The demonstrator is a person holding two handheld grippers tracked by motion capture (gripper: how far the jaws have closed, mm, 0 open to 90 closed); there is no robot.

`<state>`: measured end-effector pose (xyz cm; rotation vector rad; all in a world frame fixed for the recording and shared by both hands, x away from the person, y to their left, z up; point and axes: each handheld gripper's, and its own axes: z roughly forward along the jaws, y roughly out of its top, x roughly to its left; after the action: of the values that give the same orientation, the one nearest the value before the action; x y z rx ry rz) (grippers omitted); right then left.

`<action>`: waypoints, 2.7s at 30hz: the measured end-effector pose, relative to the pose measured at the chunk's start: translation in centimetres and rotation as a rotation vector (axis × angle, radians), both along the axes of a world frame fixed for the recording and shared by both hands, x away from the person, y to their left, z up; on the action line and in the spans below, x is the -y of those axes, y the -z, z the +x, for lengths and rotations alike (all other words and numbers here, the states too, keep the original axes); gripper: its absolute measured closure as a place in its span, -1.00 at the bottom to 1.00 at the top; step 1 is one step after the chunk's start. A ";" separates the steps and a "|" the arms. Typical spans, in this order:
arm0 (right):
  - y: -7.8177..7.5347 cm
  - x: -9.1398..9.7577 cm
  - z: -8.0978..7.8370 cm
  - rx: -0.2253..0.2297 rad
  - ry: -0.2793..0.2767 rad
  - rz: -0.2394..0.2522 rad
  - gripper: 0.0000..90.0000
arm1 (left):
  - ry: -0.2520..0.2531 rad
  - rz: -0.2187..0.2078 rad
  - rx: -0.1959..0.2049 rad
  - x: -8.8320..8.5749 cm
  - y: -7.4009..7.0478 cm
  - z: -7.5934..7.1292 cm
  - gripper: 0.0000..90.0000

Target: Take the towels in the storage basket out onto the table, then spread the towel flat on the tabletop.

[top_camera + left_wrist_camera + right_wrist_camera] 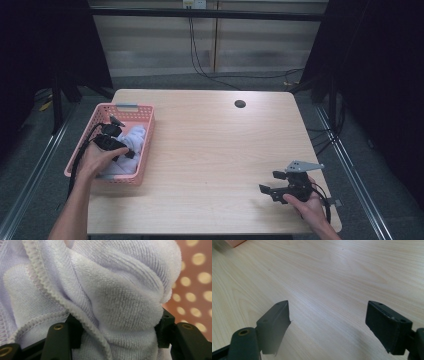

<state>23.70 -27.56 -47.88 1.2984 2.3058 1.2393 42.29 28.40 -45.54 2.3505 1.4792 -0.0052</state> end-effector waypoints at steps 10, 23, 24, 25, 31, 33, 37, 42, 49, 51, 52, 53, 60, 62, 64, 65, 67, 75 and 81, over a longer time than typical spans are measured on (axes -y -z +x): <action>-0.1 0.5 -0.1 -0.004 0.019 0.013 -0.57 | -0.006 -0.078 0.060 -1.8 -1.7 -1.0 -0.06; -0.5 0.8 -0.1 0.008 0.023 0.024 -0.57 | -0.065 -0.231 0.197 -4.8 -4.6 -2.6 -0.07; -0.5 0.9 -0.1 0.010 0.026 0.025 -0.57 | -0.067 -0.248 0.207 -5.0 -4.9 -2.7 -0.07; -0.5 1.0 -0.1 0.013 0.031 0.030 -0.57 | -0.068 -0.260 0.217 -5.1 -5.2 -2.8 -0.07; -0.5 1.1 -0.1 0.014 0.032 0.032 -0.57 | -0.075 -0.289 0.286 -5.4 -7.1 -3.3 -0.07; -0.6 1.1 -0.1 0.013 0.027 0.033 -0.57 | -0.087 -0.298 0.301 -5.5 -7.3 -3.3 -0.07; -0.6 1.2 -0.1 0.012 0.030 0.040 -0.57 | -0.092 -0.326 0.318 -5.5 -7.8 -3.3 -0.07; -0.6 1.3 0.1 0.012 0.030 0.035 -0.57 | -0.086 -0.356 0.332 -5.4 -8.7 -3.1 -0.07; -0.6 1.5 0.1 0.007 0.038 0.046 -0.57 | -0.049 -0.336 0.394 -4.4 -10.1 -3.6 -0.07; -0.7 1.6 0.1 0.016 0.040 0.042 -0.57 | -0.035 -0.323 0.407 -4.2 -10.3 -3.8 -0.08; -0.7 1.6 0.1 0.016 0.040 0.042 -0.57 | -0.029 -0.324 0.415 -4.1 -10.4 -3.9 -0.08; -0.7 1.6 0.0 0.016 0.042 0.043 -0.57 | -0.031 -0.327 0.419 -4.0 -10.5 -4.0 -0.08; -0.6 1.7 0.1 0.006 0.046 0.049 -0.57 | 0.000 -0.341 0.457 -3.2 -11.4 -4.8 -0.08; -0.6 1.8 0.2 0.011 0.051 0.046 -0.57 | 0.008 -0.348 0.464 -2.9 -11.7 -5.0 -0.08; -0.6 2.0 0.2 0.006 0.058 0.049 -0.57 | 0.016 -0.348 0.463 -2.5 -12.0 -5.1 -0.08; -0.6 2.1 0.2 0.013 0.060 0.047 -0.57 | 0.019 -0.345 0.470 -2.2 -12.2 -5.2 -0.08; -0.6 2.2 0.2 0.014 0.063 0.050 -0.57 | 0.025 -0.345 0.475 -1.8 -12.4 -5.3 -0.08; -0.6 2.3 0.2 0.017 0.057 0.047 -0.52 | 0.093 -0.354 0.483 0.9 -12.5 -5.7 -0.08; -0.8 2.4 0.3 0.027 0.062 0.035 -0.52 | 0.129 -0.354 0.478 3.2 -12.7 -5.5 -0.08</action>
<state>23.96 -29.98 -47.10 1.3460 2.2177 1.2751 36.77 25.18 -32.82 1.9767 1.0031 0.2272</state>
